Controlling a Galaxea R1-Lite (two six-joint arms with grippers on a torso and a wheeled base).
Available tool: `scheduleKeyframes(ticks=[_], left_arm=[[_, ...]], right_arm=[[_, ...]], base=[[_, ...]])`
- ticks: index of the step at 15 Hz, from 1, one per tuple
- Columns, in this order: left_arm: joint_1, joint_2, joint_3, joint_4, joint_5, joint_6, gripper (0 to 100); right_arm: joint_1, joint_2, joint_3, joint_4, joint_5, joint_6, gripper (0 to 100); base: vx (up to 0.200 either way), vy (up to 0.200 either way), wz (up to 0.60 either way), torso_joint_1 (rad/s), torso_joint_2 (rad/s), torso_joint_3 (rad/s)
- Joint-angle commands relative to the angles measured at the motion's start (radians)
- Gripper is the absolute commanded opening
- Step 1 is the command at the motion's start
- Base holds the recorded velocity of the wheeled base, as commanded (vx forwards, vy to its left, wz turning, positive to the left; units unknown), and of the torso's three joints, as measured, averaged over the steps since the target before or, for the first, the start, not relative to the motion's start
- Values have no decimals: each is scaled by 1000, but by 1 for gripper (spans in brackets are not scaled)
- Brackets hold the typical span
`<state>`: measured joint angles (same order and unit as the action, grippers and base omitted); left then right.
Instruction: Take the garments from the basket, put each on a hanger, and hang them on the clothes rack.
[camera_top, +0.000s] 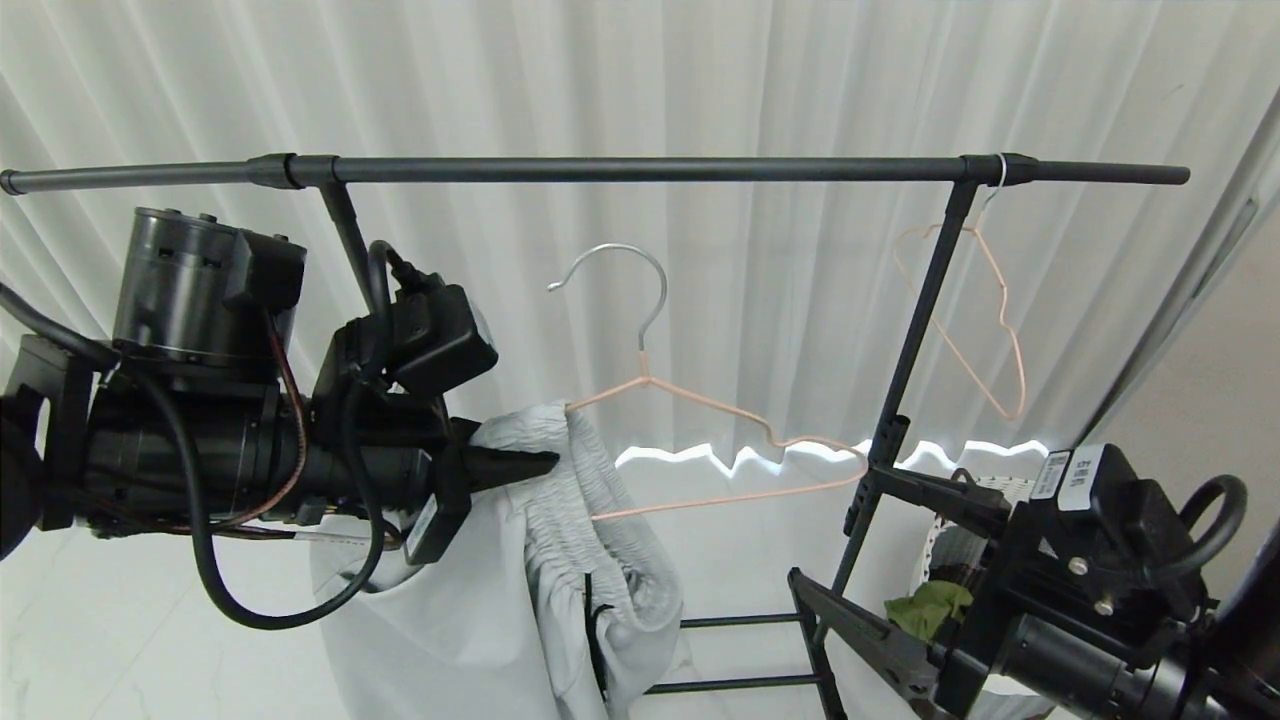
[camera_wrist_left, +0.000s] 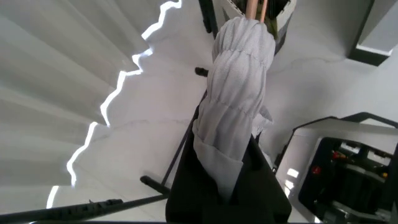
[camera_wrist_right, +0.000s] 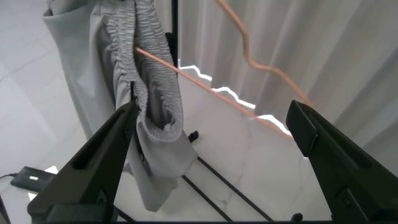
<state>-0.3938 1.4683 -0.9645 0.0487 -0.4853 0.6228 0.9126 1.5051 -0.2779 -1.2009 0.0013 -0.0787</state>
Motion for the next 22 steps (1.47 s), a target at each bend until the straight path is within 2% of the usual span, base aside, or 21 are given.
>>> scheduleKeyframes(ticks=[1,3,5,7,8,10,13,19,22], left_arm=[[-7,-14,-2,-1,8,-3,0],[-13,-16,-5,-1,11,-6,0],[-46,-25,-10,-1,11,-66,0],[-69,-23,-8,-50,16,-124,0],[-69,-22,-7,-72,21,-129,0],[-71,-22,-7,-98,53,-133,0],[-71,-31,-7,-104,57,-136,0],[-71,-54,-5,-164,57,-140,0],[-71,-69,-3,-165,56,-140,0]], right_arm=[[3,15,-1,0,0,-1,100],[42,14,0,0,0,-1,100],[134,18,6,6,-4,0,100],[160,66,0,6,-23,10,100],[160,86,0,6,-30,20,100],[161,155,-40,6,-80,134,100],[158,268,-130,6,-221,300,100],[134,403,-182,4,-330,458,100],[103,428,-228,3,-340,485,100]], base=[[0,0,0,0,0,0],[0,0,0,0,0,0],[0,0,0,0,0,0],[0,0,0,0,0,0],[0,0,0,0,0,0],[0,0,0,0,0,0],[0,0,0,0,0,0],[0,0,0,0,0,0],[0,0,0,0,0,0]])
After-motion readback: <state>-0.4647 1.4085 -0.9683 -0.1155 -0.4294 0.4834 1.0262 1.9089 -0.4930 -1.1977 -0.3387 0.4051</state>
